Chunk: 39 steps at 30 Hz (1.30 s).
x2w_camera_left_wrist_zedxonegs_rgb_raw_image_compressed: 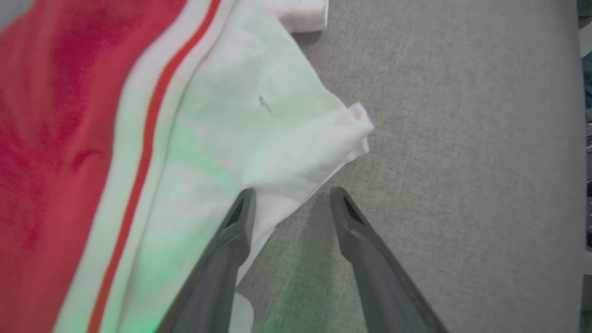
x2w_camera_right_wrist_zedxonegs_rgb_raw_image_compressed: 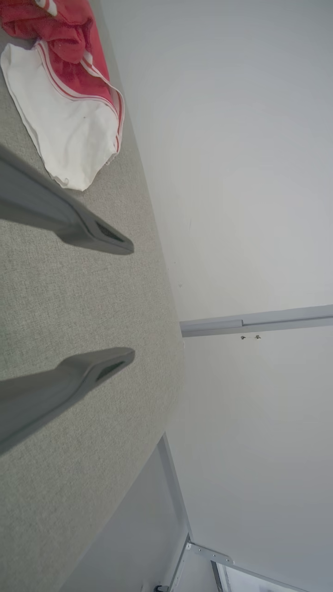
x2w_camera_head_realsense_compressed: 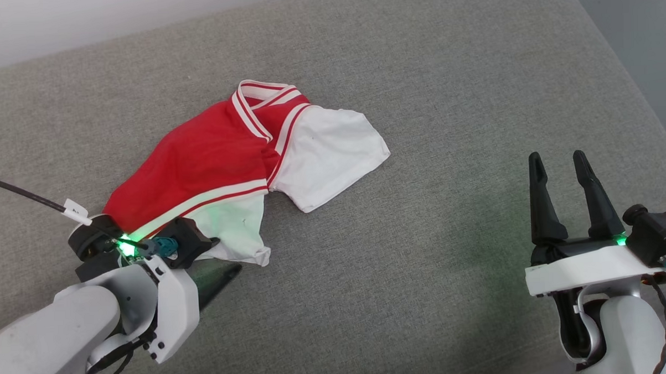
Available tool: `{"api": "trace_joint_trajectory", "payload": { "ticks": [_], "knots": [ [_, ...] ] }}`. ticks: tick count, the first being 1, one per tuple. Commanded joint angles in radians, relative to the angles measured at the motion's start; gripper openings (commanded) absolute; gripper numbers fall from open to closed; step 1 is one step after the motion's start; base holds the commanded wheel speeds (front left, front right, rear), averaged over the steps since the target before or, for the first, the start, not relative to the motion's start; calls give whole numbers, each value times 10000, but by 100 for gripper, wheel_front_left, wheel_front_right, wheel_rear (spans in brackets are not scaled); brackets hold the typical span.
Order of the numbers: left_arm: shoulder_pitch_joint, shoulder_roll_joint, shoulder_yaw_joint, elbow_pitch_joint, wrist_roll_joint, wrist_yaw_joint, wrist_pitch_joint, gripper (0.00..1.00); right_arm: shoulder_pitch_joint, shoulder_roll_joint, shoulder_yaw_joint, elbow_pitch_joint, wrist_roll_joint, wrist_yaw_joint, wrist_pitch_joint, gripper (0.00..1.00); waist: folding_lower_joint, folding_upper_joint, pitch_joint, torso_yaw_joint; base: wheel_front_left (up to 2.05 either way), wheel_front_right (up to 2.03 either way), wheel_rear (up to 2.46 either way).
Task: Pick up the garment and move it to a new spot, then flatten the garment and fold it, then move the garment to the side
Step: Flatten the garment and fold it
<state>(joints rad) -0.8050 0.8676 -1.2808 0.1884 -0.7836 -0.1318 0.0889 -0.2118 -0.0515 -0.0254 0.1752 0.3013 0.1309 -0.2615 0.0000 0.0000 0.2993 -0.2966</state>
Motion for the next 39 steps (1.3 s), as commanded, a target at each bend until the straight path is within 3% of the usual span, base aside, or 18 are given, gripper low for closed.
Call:
{"api": "trace_joint_trajectory", "payload": {
  "ticks": [1, 3, 4, 5, 10, 13, 17, 23, 26, 30, 39],
  "knots": [
    [42, -45, 4, 93, 104, 25, -37, 49, -104, 0, 24, -27, 65, -3, -51, 100, 0, 0, 15, -17, 0, 0, 0],
    [38, -88, -1, 234, 169, 25, -70, 42, -127, -2, 32, -27, 56, -3, -51, 100, 0, 0, 28, -39, 0, 0, 0],
    [-11, -101, -2, 353, 236, 25, -85, 29, -147, -2, 30, -30, 66, -3, -51, 100, 0, 0, 30, -46, 0, 0, 0],
    [-14, -136, -9, 424, 278, 25, -71, 0, -168, 0, 34, -34, 75, -3, -51, 100, 0, 0, 30, -50, 0, 0, 0],
    [-200, -303, -6, 627, -10, 25, -520, 0, -161, 0, -14, -57, 100, -3, -51, 100, 0, 0, 8, -1, 0, 0, 0],
    [-439, -311, 9, 527, -1064, 25, -1004, 0, -60, -1, -75, -58, 105, -3, -51, 100, 0, 0, -36, 93, 0, 0, 0],
    [-862, -53, 173, -10, -3700, 25, -1862, 0, 70, -1, -173, -74, 100, -3, -51, 100, 0, 0, -88, 246, 0, 0, 0],
    [-939, 966, 1301, -412, -7361, 25, -2560, 0, 105, 0, -243, -67, 46, -3, -51, 100, 0, 0, -154, 460, 0, 0, 0],
    [-628, 1283, 1780, 552, -8693, 25, -2469, 0, 75, -1, -218, -49, 12, -3, -51, 100, 0, 0, -171, 518, 0, 0, 0],
    [-247, 1148, 2270, 2373, -9996, 25, -2055, 0, -43, -3, -125, -51, -25, -3, -51, 100, 0, 0, -133, 500, 0, 0, 0],
    [-188, 650, 2485, 5683, -10182, 25, -1550, 0, -215, -3, 34, -152, -115, -3, -51, 100, 0, 0, 170, 122, 0, 0, 0]
  ]
}}
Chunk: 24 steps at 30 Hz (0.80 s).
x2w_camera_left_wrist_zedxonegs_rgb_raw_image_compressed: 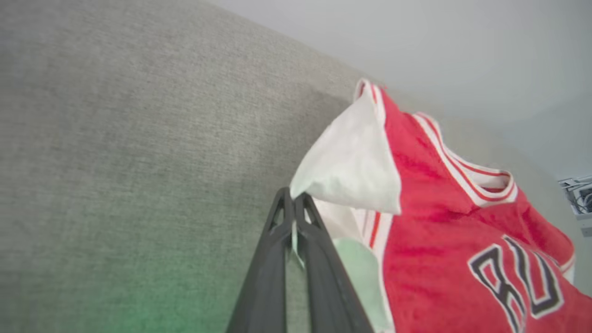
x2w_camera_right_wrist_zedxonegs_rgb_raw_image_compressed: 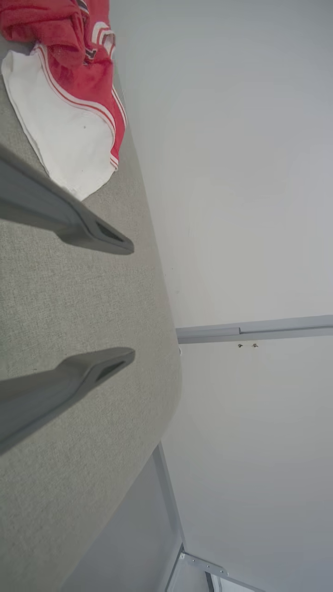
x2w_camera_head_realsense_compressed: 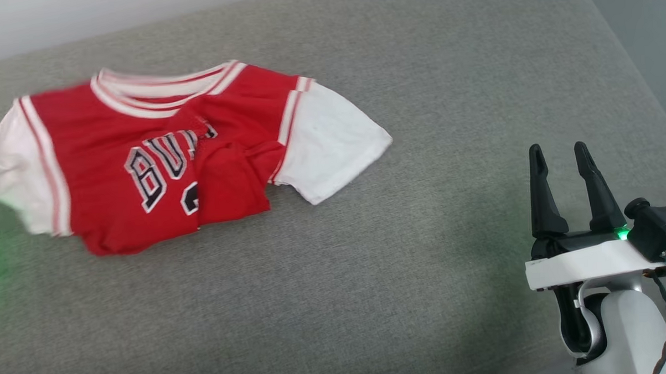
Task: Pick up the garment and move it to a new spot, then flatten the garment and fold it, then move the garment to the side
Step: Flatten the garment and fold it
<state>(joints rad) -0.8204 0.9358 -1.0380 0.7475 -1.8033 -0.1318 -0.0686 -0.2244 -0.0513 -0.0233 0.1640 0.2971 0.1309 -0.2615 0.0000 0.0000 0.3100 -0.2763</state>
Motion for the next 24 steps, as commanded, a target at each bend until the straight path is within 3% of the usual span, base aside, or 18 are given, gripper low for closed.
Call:
{"api": "trace_joint_trajectory", "payload": {
  "ticks": [1, 2, 3, 4, 5, 6, 15, 18, 24],
  "knots": [
    [-101, -73, 47, 452, 139, 25, -67, 0, -68, -3, 7, -53, -88, -3, -51, 100, 0, 0, 76, -126, 0, 0, 0],
    [-167, -113, 50, 821, 221, 25, -186, 18, -52, -3, 3, -65, -92, -3, -51, 100, 0, 0, 89, -165, 0, 0, 0],
    [-222, -176, 59, 1162, 306, 25, -274, 42, -35, -3, -11, -78, -105, -3, -51, 100, 0, 0, 100, -193, 0, 0, 0],
    [-290, -267, 54, 1466, 395, 25, -364, 56, -17, -3, -18, -85, -106, -3, -51, 100, 0, 0, 104, -213, 0, 0, 0],
    [-365, -366, 39, 1649, 495, 25, -502, 84, 8, -3, -25, -93, -101, -3, -51, 100, 0, 0, 94, -228, 0, 0, 0],
    [-419, -429, 63, 1743, 512, 25, -622, 98, 32, -3, -30, -100, -115, -3, -51, 100, 0, 0, 81, -237, 0, 0, 0],
    [-406, -262, 74, 895, 1595, 25, -1697, 100, 67, -1, -104, -103, -572, -3, -51, 100, 0, 0, -189, 259, 0, 0, 0],
    [-103, -207, 260, -5, 2643, 25, -1949, 100, -46, -1, -48, -2, -873, -3, -51, 100, 0, 0, -332, 692, 0, 0, 0],
    [1088, -1296, 3099, -993, 5329, 25, -1971, 100, -199, -44, 3, 442, -1427, -3, -51, 100, 0, 0, -563, 1523, 0, 0, 0]
  ]
}}
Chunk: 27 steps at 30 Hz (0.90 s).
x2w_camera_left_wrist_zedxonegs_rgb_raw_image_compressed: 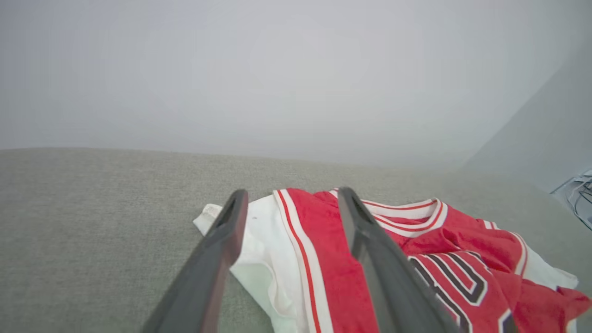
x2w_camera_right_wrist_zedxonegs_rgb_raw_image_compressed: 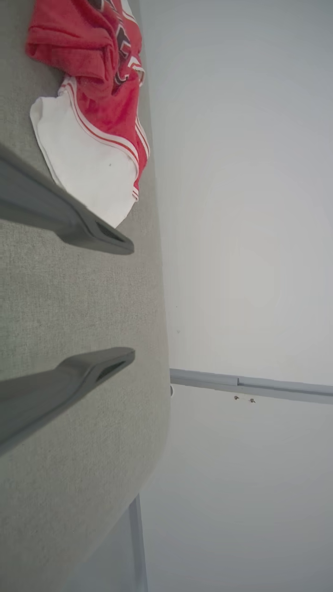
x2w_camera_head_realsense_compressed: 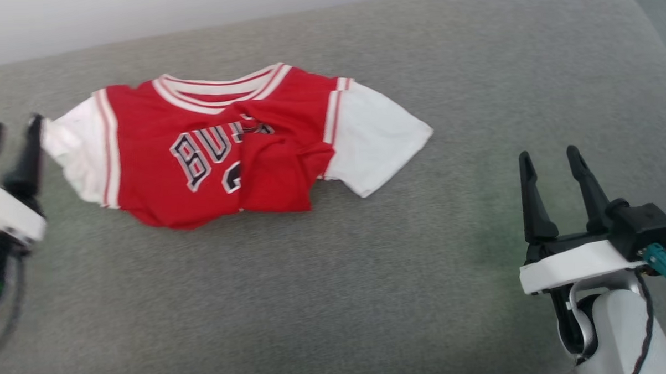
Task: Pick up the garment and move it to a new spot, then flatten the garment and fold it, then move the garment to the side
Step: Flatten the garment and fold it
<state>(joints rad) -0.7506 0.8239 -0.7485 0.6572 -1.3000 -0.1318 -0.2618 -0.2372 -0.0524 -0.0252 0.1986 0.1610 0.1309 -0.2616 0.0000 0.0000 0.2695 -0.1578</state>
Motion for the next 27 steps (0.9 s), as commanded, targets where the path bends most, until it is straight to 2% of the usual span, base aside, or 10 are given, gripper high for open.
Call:
{"api": "trace_joint_trajectory", "payload": {
  "ticks": [1, 7, 10, 12, 15, 16, 17, 22, 27],
  "knots": [
    [796, -503, 797, -333, 864, 27, -37, 100, -138, -97, 63, 246, -101, -3, -49, 100, 0, 0, -213, 477, 0, 0, 0],
    [3645, -2614, 4201, -2318, 4460, 496, -41, 100, -608, -759, 524, 1115, -108, -3, 587, 100, 0, 0, -452, 1272, 0, 0, 0],
    [4763, -3584, 5202, -3138, 6104, 600, -40, 100, -884, -1254, 743, 1338, 2, -3, 1204, 100, 0, 0, -514, 1666, 0, 0, 0],
    [5348, -4043, 5705, -3537, 7107, 717, -42, 100, -1072, -1605, 909, 1498, 24, -3, 1753, 100, 0, 0, -545, 1904, 0, 0, 0],
    [5975, -4770, 6348, -4048, 8218, 668, -41, 100, -1348, -2121, 1155, 1718, 180, -3, 2889, 100, 0, 0, -567, 2257, 0, 0, 0],
    [5975, -4770, 6348, -4048, 8218, 668, -41, 100, -1348, -2121, 1155, 1718, 180, -3, 2889, 100, 0, 0, -567, 2257, 0, 0, 0],
    [6115, -5012, 6534, -4195, 8458, 620, -43, 100, -1449, -2288, 1245, 1794, 286, -3, 3352, 100, 0, 0, -565, 2360, 0, 0, 0],
    [6581, -5849, 7116, -4662, 9563, 360, -43, 100, -2212, -3246, 1948, 1781, 823, -3, 6053, 100, 0, 0, -397, 2785, 0, 0, 0],
    [6551, -6415, 7472, -4831, 9939, 101, -42, 100, -3106, -3984, 2421, 1913, 1503, -3, 8522, 100, 0, 0, -103, 3092, 0, 0, 0]
  ]
}}
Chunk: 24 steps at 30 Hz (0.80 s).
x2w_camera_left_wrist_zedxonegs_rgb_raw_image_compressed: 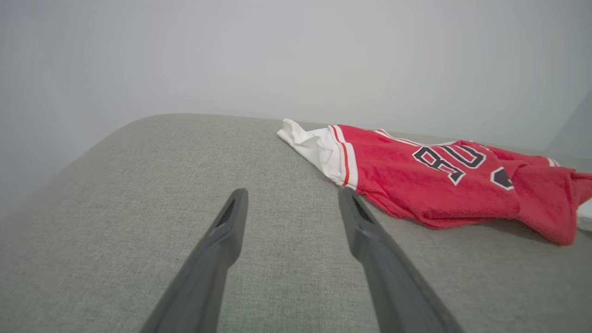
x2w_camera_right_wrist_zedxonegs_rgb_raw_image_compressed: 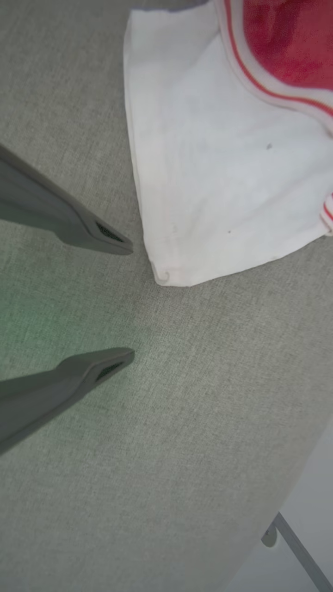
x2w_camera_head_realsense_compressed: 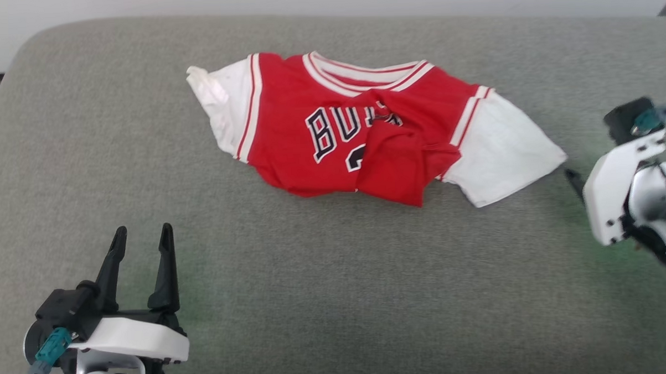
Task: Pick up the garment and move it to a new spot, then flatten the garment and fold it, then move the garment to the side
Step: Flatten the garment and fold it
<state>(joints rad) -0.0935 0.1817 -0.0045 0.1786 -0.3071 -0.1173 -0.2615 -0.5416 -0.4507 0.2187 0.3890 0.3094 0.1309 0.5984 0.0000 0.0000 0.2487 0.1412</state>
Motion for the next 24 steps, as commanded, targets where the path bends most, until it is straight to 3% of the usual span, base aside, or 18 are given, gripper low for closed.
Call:
{"api": "trace_joint_trajectory", "payload": {
  "ticks": [1, 6, 14, 15, 16, 17, 18, 24],
  "knots": [
    [-68, -86, 67, -65, 80, -57, -46, 100, -241, -104, 41, 74, 149, -3, 341, 100, 0, 0, 173, 170, 0, 0, 0],
    [-276, -392, 164, -182, 335, -127, -48, 100, -884, -411, 321, 427, 696, -3, 1288, 100, 0, 0, 477, 471, 0, 0, 0],
    [-362, -447, -81, -400, 219, -137, -48, 100, -1184, -502, 750, 1157, 1148, -3, 1561, 100, 0, 0, 656, 668, 0, 0, 0],
    [-387, -431, -141, -395, 182, -138, -46, 100, -1191, -474, 783, 1251, 1162, -3, 1551, 83, 0, 0, 667, 682, 0, 0, 0],
    [-414, -401, -201, -393, 173, -138, -46, 100, -1217, -467, 826, 1326, 1171, -3, 1522, 38, 0, 0, 680, 692, 0, 0, 0],
    [-442, -381, -222, -395, 147, -139, -48, 100, -1246, -453, 848, 1399, 1197, -3, 1490, 27, 0, 0, 695, 696, 0, 0, 0],
    [-455, -363, -232, -398, 115, -137, -46, 100, -1265, -452, 871, 1473, 1189, -5, 1450, 0, 0, 0, 703, 691, 0, 0, 0],
    [-391, -306, -232, -343, 11, -139, -46, 100, -1316, -719, 664, 1824, 970, -17, 999, 0, 0, 0, 601, 545, 0, 0, 0]
  ]
}}
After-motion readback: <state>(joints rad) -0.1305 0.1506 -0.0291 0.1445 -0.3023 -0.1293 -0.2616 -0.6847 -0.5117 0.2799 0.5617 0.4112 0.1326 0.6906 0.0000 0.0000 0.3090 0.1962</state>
